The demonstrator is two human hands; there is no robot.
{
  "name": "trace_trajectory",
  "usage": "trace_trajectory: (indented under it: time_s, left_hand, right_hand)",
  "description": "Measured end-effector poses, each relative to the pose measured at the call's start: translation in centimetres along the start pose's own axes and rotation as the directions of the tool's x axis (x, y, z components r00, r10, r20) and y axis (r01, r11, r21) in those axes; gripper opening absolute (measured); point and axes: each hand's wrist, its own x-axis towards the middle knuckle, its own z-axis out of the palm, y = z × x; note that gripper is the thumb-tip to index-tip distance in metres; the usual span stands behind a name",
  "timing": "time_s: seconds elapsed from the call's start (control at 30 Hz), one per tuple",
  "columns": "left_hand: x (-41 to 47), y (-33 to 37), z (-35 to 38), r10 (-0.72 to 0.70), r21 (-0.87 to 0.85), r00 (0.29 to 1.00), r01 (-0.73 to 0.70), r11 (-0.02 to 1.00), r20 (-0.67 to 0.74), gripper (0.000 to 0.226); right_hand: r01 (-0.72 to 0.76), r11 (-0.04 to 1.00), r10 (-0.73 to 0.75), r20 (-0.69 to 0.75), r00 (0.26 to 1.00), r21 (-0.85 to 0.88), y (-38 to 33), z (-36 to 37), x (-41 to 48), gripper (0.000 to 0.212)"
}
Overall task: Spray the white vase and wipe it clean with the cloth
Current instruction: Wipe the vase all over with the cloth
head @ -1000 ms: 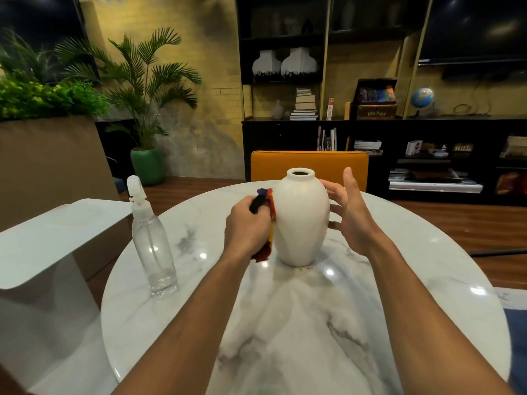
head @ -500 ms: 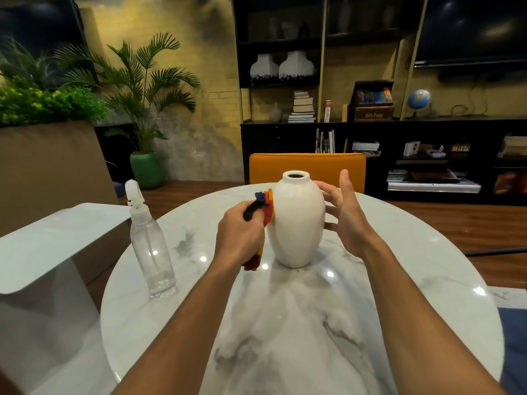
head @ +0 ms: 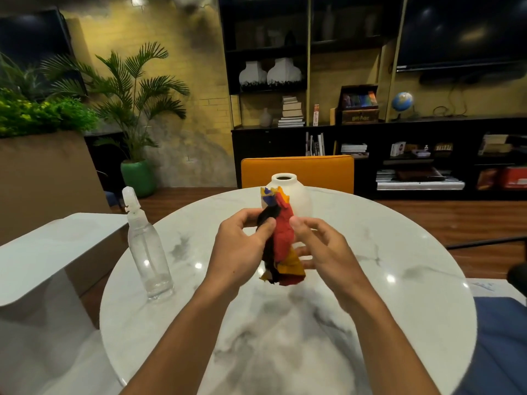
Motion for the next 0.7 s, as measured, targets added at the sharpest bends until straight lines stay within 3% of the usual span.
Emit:
trace_trajectory:
  time_s: [0.07,0.2,0.3,0.47,0.53,0.6,0.7]
  left_hand:
    - [-0.6,0.2,0.2,0.034,0.032,0.999,-0.035,0.999,0.021,0.022]
    - [-1.0,0.5,0.3,0.024,-0.013,0.997,-0.023,1.0,0.08,0.018]
    - [-0.8,0.8,0.0,-0.008,-0.097,0.996,0.016,0.995,0.089,0.015]
    - [-0.8,1.5,-0.3,-0.108,-0.235,0.984,0.14,0.962,0.142,0.023]
    - [-0.7,1.7,0.0,-0.128,-0.253,0.976,0.17,0.952,0.173,0.03]
    - [-0.6,1.8,0.4,-0.138,-0.257,0.967,0.193,0.947,0.216,0.035]
    - [-0.2,1.9,0.9,-0.137,-0.274,0.941,0.226,0.935,0.31,0.036]
  right_hand:
    - [0.011,0.999,-0.013,-0.055,0.998,-0.032,0.3,0.3,-0.5,0.058]
    - [0.036,0.998,-0.031,-0.102,0.994,0.044,0.1,0.1,-0.9,0.026]
    - [0.045,0.994,-0.026,-0.188,0.982,0.096,0.2,-0.9,-0.9,0.016]
    - [-0.028,0.971,-0.069,-0.39,0.918,-0.239,1.3,-2.1,-1.0,0.026]
    - [-0.046,0.965,-0.055,-0.368,0.928,-0.259,1.0,-1.8,-1.5,0.031]
    - [-0.019,0.981,-0.04,-0.291,0.956,-0.196,0.6,-1.5,-1.8,0.019]
    - [-0.007,0.999,0.01,-0.078,0.997,0.05,0.0,-1.3,-2.3,0.021]
